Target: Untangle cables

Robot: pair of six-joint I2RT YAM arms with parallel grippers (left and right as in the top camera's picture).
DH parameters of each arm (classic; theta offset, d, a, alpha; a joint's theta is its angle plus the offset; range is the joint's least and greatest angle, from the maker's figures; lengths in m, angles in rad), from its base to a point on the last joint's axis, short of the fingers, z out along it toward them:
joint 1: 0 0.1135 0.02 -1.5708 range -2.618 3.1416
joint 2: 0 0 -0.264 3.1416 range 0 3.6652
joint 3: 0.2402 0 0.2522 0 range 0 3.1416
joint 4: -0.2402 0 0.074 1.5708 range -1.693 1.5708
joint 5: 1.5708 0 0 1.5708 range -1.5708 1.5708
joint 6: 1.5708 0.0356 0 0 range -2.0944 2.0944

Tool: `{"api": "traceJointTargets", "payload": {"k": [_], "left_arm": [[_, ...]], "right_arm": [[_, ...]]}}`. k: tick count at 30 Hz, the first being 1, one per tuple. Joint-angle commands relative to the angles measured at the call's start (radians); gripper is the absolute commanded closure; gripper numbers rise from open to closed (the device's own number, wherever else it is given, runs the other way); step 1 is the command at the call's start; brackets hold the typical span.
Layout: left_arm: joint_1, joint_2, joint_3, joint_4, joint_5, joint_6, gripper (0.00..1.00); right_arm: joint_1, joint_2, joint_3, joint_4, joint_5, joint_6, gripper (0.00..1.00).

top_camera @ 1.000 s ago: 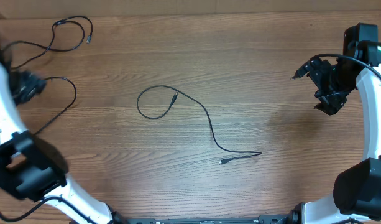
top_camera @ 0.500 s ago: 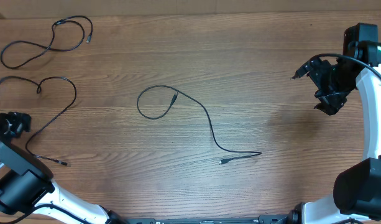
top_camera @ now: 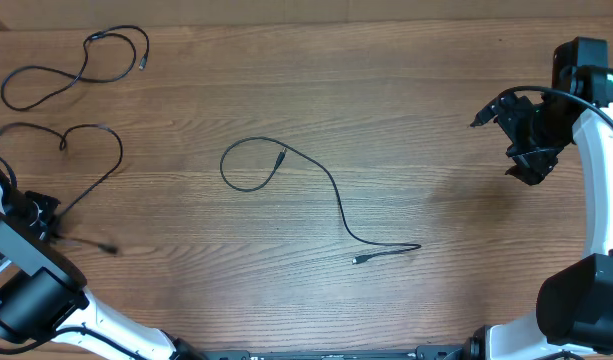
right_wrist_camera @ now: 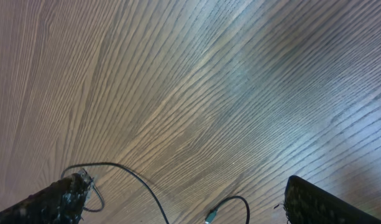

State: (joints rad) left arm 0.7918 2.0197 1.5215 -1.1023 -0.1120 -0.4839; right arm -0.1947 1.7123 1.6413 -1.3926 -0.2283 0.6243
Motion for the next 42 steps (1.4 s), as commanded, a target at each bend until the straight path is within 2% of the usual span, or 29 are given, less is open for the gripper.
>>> {"api": "traceJointTargets", "payload": {"k": [1, 8, 14, 19, 21, 22, 23, 24, 26, 28, 30, 32, 33, 35, 37, 42], "left_arm": [[-0.007, 0.004, 0.1, -0.023, -0.003, 0.1, 0.96], [-0.007, 0.004, 0.305, -0.061, -0.011, 0.121, 0.96], [-0.027, 0.005, 0.341, 0.047, -0.043, 0.203, 0.96], [-0.068, 0.005, 0.339, 0.176, -0.057, 0.354, 0.96], [-0.08, 0.006, 0.338, 0.209, -0.078, 0.358, 0.96], [-0.085, 0.01, 0.338, 0.217, -0.093, 0.35, 0.89], [-0.085, 0.015, 0.338, 0.22, -0.118, 0.327, 0.74], [-0.085, 0.023, 0.337, 0.219, -0.147, 0.292, 0.65], [-0.083, 0.043, 0.337, 0.212, -0.187, 0.232, 0.6], [-0.079, 0.071, 0.337, 0.204, -0.206, 0.225, 0.57], [-0.077, 0.101, 0.337, 0.186, -0.213, 0.228, 0.5], [-0.077, 0.126, 0.337, 0.162, -0.212, 0.238, 0.53], [-0.077, 0.135, 0.337, 0.151, -0.212, 0.238, 0.62], [-0.079, 0.138, 0.338, 0.136, -0.212, 0.237, 0.68], [-0.083, 0.132, 0.343, 0.122, -0.209, 0.236, 0.58], [-0.095, 0.092, 0.386, 0.054, -0.204, 0.236, 0.57]], "right_arm": [[-0.002, 0.0, 0.002, 0.0, 0.007, 0.0, 0.0], [-0.002, 0.0, 0.002, 0.0, 0.008, 0.0, 0.0], [-0.002, 0.0, 0.002, 0.0, 0.008, 0.0, 0.0], [-0.002, 0.0, 0.002, 0.0, 0.008, 0.0, 0.0], [-0.002, 0.0, 0.002, 0.0, 0.008, 0.0, 0.0], [-0.002, 0.0, 0.002, 0.0, 0.008, 0.0, 0.0], [-0.002, 0.0, 0.002, 0.0, 0.008, 0.0, 0.0], [-0.002, 0.0, 0.002, 0.0, 0.008, 0.0, 0.0], [-0.002, 0.0, 0.002, 0.0, 0.008, 0.0, 0.0], [-0.002, 0.0, 0.002, 0.0, 0.008, 0.0, 0.0], [-0.002, 0.0, 0.002, 0.0, 0.008, 0.0, 0.0], [-0.002, 0.0, 0.002, 0.0, 0.008, 0.0, 0.0], [-0.002, 0.0, 0.002, 0.0, 0.008, 0.0, 0.0], [-0.002, 0.0, 0.002, 0.0, 0.008, 0.0, 0.0], [-0.002, 0.0, 0.002, 0.0, 0.008, 0.0, 0.0], [-0.002, 0.0, 0.002, 0.0, 0.008, 0.0, 0.0]]}}
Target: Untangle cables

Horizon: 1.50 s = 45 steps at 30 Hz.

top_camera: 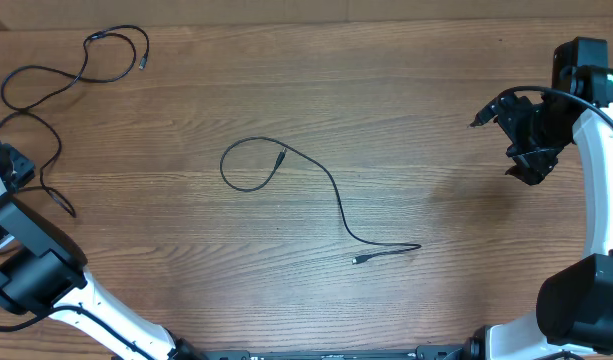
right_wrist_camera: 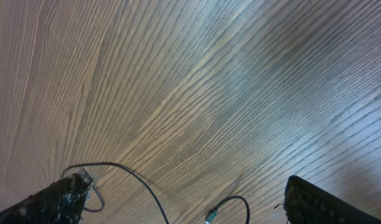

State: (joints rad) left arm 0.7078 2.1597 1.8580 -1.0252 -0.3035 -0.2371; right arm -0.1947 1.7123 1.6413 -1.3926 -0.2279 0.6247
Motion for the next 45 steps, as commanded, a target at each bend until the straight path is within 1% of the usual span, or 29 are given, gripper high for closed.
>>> {"api": "traceJointTargets", "payload": {"k": [1, 4, 8, 10, 12, 14, 15, 16, 17, 21, 23, 25, 27, 28, 30, 32, 33, 34, 36, 39, 43, 44, 45], "left_arm": [[-0.014, -0.055, 0.064, -0.045, -0.006, -0.011, 0.57], [-0.021, -0.078, 0.1, -0.093, 0.083, -0.01, 0.53], [-0.023, -0.087, 0.105, -0.07, 0.299, -0.019, 0.5], [-0.028, -0.081, 0.1, -0.075, 0.356, -0.026, 0.48], [-0.035, -0.069, 0.099, -0.091, 0.315, -0.029, 0.46], [-0.041, -0.052, 0.098, -0.106, 0.223, -0.079, 0.46], [-0.045, -0.04, 0.095, -0.109, 0.19, -0.109, 0.4], [-0.046, -0.036, 0.093, -0.112, 0.189, -0.124, 0.33], [-0.047, -0.026, 0.091, -0.112, 0.193, -0.13, 0.3], [-0.05, 0.011, 0.09, -0.107, 0.227, -0.13, 0.3], [-0.053, 0.035, 0.089, -0.107, 0.257, -0.13, 0.27], [-0.054, 0.056, 0.089, -0.107, 0.256, -0.13, 0.26], [-0.055, 0.072, 0.089, -0.103, 0.256, -0.13, 0.32], [-0.055, 0.074, 0.089, -0.104, 0.256, -0.13, 0.39], [-0.055, 0.079, 0.089, -0.104, 0.255, -0.13, 0.56], [-0.055, 0.079, 0.089, -0.104, 0.248, -0.13, 0.8], [-0.055, 0.079, 0.09, -0.105, 0.248, -0.13, 0.9], [-0.055, 0.079, 0.09, -0.112, 0.249, -0.132, 0.96], [-0.055, 0.079, 0.09, -0.131, 0.248, -0.177, 0.96], [-0.055, 0.074, 0.09, -0.169, 0.249, -0.305, 0.96], [-0.055, 0.054, 0.091, -0.223, 0.249, -0.561, 0.96], [-0.055, 0.048, 0.091, -0.231, 0.249, -0.596, 0.96], [-0.056, 0.041, 0.091, -0.232, 0.249, -0.601, 0.96]], "right_arm": [[-0.002, 0.0, 0.002, 0.0, 0.007, 0.0, 0.0], [-0.002, 0.0, 0.002, 0.0, 0.007, 0.0, 0.0], [-0.002, 0.0, 0.002, 0.0, 0.007, 0.0, 0.0], [-0.002, 0.0, 0.002, 0.0, 0.007, 0.0, 0.0], [-0.002, 0.0, 0.002, 0.0, 0.007, 0.0, 0.0], [-0.002, 0.0, 0.002, 0.0, 0.007, 0.0, 0.0], [-0.002, 0.0, 0.002, 0.0, 0.007, 0.0, 0.0], [-0.002, 0.0, 0.002, 0.0, 0.007, 0.0, 0.0], [-0.002, 0.0, 0.002, 0.0, 0.007, 0.0, 0.0], [-0.002, 0.0, 0.002, 0.0, 0.007, 0.0, 0.0], [-0.002, 0.0, 0.002, 0.0, 0.007, 0.0, 0.0], [-0.002, 0.0, 0.002, 0.0, 0.007, 0.0, 0.0], [-0.002, 0.0, 0.002, 0.0, 0.007, 0.0, 0.0], [-0.002, 0.0, 0.002, 0.0, 0.007, 0.0, 0.0], [-0.002, 0.0, 0.002, 0.0, 0.007, 0.0, 0.0], [-0.002, 0.0, 0.002, 0.0, 0.007, 0.0, 0.0], [-0.002, 0.0, 0.002, 0.0, 0.007, 0.0, 0.0], [-0.002, 0.0, 0.002, 0.0, 0.007, 0.0, 0.0], [-0.002, 0.0, 0.002, 0.0, 0.007, 0.0, 0.0], [-0.002, 0.0, 0.002, 0.0, 0.007, 0.0, 0.0], [-0.002, 0.0, 0.002, 0.0, 0.007, 0.0, 0.0], [-0.002, 0.0, 0.002, 0.0, 0.007, 0.0, 0.0], [-0.002, 0.0, 0.002, 0.0, 0.007, 0.0, 0.0]]}}
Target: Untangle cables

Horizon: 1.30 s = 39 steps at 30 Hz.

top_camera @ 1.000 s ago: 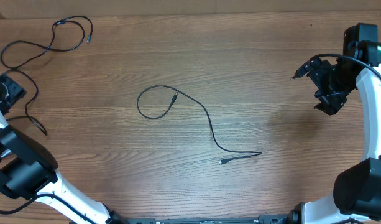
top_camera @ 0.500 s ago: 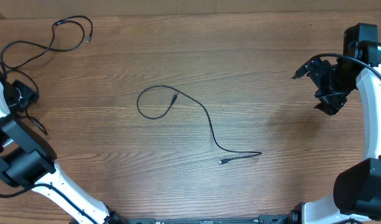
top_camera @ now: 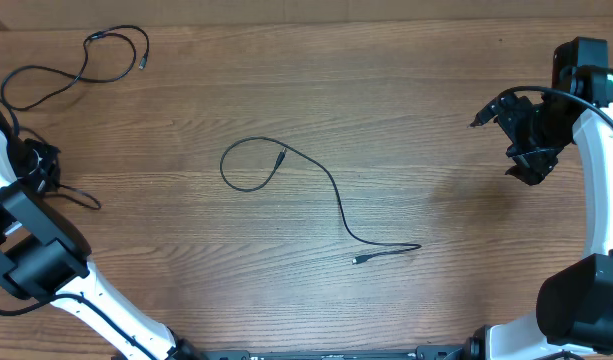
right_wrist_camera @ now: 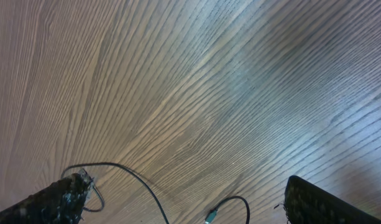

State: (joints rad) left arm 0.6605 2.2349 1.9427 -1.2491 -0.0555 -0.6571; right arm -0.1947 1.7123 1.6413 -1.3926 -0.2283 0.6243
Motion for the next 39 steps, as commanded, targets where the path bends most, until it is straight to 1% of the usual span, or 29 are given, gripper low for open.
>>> {"api": "traceJointTargets", "payload": {"k": [1, 8, 9, 11, 13, 14, 15, 16, 17, 18, 20, 21, 24, 26, 32, 37, 39], "left_arm": [[-0.013, -0.04, 0.006, -0.008, 0.0, -0.181, 0.96], [-0.028, -0.104, 0.013, 0.005, -0.016, -0.177, 0.96], [-0.028, -0.105, 0.013, 0.005, -0.018, -0.158, 0.95], [-0.028, -0.105, 0.012, -0.009, -0.031, -0.126, 0.87], [-0.028, -0.103, 0.011, -0.028, -0.045, -0.125, 0.85], [-0.028, -0.103, 0.01, -0.035, -0.054, -0.125, 0.79], [-0.028, -0.103, 0.01, -0.044, -0.067, -0.124, 0.6], [-0.028, -0.103, 0.01, -0.051, -0.075, -0.124, 0.34], [-0.028, -0.103, 0.01, -0.057, -0.082, -0.124, 0.2], [-0.028, -0.103, 0.01, -0.06, -0.084, -0.116, 0.1], [-0.026, -0.103, 0.01, -0.055, -0.082, -0.055, 0.02], [-0.026, -0.103, 0.011, -0.056, -0.082, -0.015, 0.0], [-0.025, -0.103, 0.013, -0.06, -0.083, 0.083, 0.0], [-0.017, -0.103, 0.013, -0.071, -0.084, 0.097, 0.0], [0.074, -0.103, 0.013, -0.116, -0.086, 0.01, 0.0], [0.175, -0.103, 0.01, -0.16, -0.082, -0.117, 0.01], [0.201, -0.103, 0.01, -0.158, -0.079, -0.129, 0.0]], "right_arm": [[-0.002, 0.0, 0.002, 0.0, 0.008, 0.0, 0.0], [-0.002, 0.0, 0.002, 0.0, 0.008, 0.0, 0.0], [-0.002, 0.0, 0.002, 0.0, 0.008, 0.0, 0.0], [-0.002, 0.0, 0.002, 0.0, 0.007, 0.0, 0.0], [-0.002, 0.0, 0.002, 0.0, 0.008, 0.0, 0.0], [-0.002, 0.0, 0.002, 0.0, 0.008, 0.0, 0.0], [-0.002, 0.0, 0.002, 0.0, 0.008, 0.0, 0.0], [-0.002, 0.0, 0.002, 0.0, 0.008, 0.0, 0.0], [-0.002, 0.0, 0.002, 0.0, 0.008, 0.0, 0.0], [-0.002, 0.0, 0.002, 0.0, 0.008, 0.0, 0.0], [-0.002, 0.0, 0.002, 0.0, 0.007, 0.0, 0.0], [-0.002, 0.0, 0.002, 0.0, 0.008, 0.0, 0.0], [-0.002, 0.0, 0.002, 0.0, 0.008, 0.0, 0.0], [-0.002, 0.0, 0.002, 0.0, 0.008, 0.0, 0.0], [-0.002, 0.0, 0.002, 0.0, 0.008, 0.0, 0.0], [-0.002, 0.0, 0.002, 0.0, 0.007, 0.0, 0.0], [-0.002, 0.0, 0.002, 0.0, 0.008, 0.0, 0.0]]}}
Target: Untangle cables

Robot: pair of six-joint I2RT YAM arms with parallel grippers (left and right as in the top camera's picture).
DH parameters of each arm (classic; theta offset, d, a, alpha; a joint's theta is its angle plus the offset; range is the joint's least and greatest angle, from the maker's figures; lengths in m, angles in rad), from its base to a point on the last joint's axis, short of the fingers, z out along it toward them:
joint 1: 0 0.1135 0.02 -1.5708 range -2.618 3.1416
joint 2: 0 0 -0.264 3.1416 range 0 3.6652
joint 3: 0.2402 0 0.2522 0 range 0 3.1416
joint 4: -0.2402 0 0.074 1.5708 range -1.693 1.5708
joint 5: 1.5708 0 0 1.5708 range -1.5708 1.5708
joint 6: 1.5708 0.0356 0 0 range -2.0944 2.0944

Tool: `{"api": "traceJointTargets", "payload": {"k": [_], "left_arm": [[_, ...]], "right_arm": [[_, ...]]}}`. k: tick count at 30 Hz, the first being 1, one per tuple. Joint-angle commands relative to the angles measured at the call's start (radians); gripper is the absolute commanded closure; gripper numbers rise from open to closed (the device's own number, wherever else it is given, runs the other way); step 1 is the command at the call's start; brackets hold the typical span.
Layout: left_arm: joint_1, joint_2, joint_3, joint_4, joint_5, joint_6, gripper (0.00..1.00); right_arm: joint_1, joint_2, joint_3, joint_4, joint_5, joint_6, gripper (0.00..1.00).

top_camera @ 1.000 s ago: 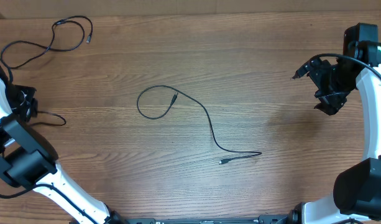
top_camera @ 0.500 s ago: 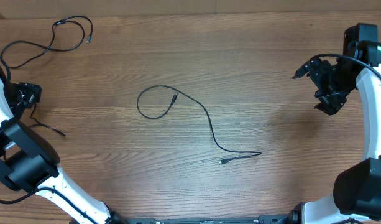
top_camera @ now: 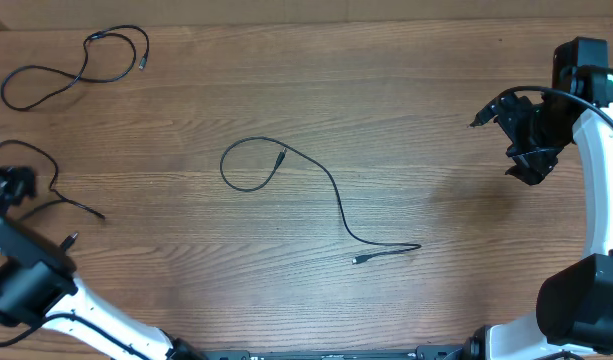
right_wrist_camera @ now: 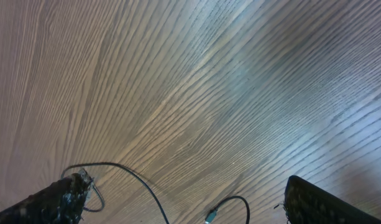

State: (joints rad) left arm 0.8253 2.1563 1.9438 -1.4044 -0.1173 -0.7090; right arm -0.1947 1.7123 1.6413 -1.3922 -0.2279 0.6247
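Three black cables lie apart on the wooden table [top_camera: 436,80]. One is coiled at the far left corner [top_camera: 78,68]. A second, the middle cable [top_camera: 331,195], curls into a loop and trails to a plug; the right wrist view shows part of it [right_wrist_camera: 140,183]. The third cable [top_camera: 76,207] is at the left edge, running into my left gripper [top_camera: 13,186], which appears shut on it. My right gripper [top_camera: 519,142] hangs above the table's right side, open wide with nothing between its fingers [right_wrist_camera: 66,196].
A loose plug end [top_camera: 67,240] of the left cable lies just in front of the left arm. The left arm's white links [top_camera: 46,300] cover the near left corner. The right arm [top_camera: 596,200] runs along the right edge.
My left gripper has moved nearer and further left along the table's left edge, with the cable following it. The cable's free end now lies a little nearer too. The right arm is unmoved.
The left cable first lay in a wide heart-shaped loop with my left gripper at its near end. Then the gripper was farther back at the left edge, the cable drawn narrow behind it. It then sat slightly rightward, and now nearer, the cable bunched at the edge.
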Motion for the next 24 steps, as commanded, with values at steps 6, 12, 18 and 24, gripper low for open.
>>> {"api": "traceJointTargets", "payload": {"k": [6, 12, 18, 24], "left_arm": [[0.044, -0.024, 0.008, 0.055, 0.02, -0.069, 0.0], [-0.003, -0.024, 0.002, 0.16, 0.135, -0.069, 0.0], [-0.082, -0.023, -0.08, 0.283, 0.127, -0.071, 0.0], [-0.113, -0.023, -0.204, 0.391, 0.066, -0.159, 0.01]], "right_arm": [[-0.002, 0.0, 0.002, 0.0, 0.007, 0.0, 0.0], [-0.002, 0.0, 0.002, 0.0, 0.007, 0.0, 0.0], [-0.002, 0.0, 0.002, 0.0, 0.007, 0.0, 0.0], [-0.002, 0.0, 0.002, 0.0, 0.007, 0.0, 0.0]]}}
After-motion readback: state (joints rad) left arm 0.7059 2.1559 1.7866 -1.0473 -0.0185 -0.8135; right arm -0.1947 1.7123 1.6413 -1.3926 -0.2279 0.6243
